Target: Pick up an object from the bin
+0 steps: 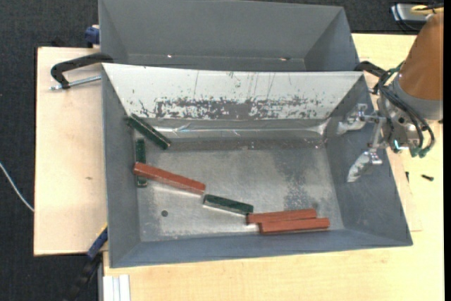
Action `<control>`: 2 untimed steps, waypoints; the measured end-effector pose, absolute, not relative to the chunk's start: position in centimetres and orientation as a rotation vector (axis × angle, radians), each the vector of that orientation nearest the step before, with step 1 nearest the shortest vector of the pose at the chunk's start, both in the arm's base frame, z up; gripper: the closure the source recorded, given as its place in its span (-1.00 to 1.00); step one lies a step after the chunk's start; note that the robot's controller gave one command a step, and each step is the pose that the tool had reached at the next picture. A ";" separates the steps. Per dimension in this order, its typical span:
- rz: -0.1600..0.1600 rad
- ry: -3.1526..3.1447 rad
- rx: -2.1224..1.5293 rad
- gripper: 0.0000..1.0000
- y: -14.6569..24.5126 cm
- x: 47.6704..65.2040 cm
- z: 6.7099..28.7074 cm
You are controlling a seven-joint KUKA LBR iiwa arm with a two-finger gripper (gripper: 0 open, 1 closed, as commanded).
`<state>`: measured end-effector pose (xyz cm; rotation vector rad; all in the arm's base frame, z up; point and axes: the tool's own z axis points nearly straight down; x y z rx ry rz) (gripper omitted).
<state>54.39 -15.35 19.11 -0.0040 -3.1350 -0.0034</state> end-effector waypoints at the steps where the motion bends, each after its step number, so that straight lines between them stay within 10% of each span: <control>1: -0.001 -3.143 0.000 -1.00 -15.3 54.6 19.6; 2: 0.001 -3.147 0.017 -1.00 -13.1 51.5 12.9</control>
Offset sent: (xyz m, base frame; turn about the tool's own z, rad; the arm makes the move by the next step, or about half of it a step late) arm -0.0512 0.0383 -0.1098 -0.0225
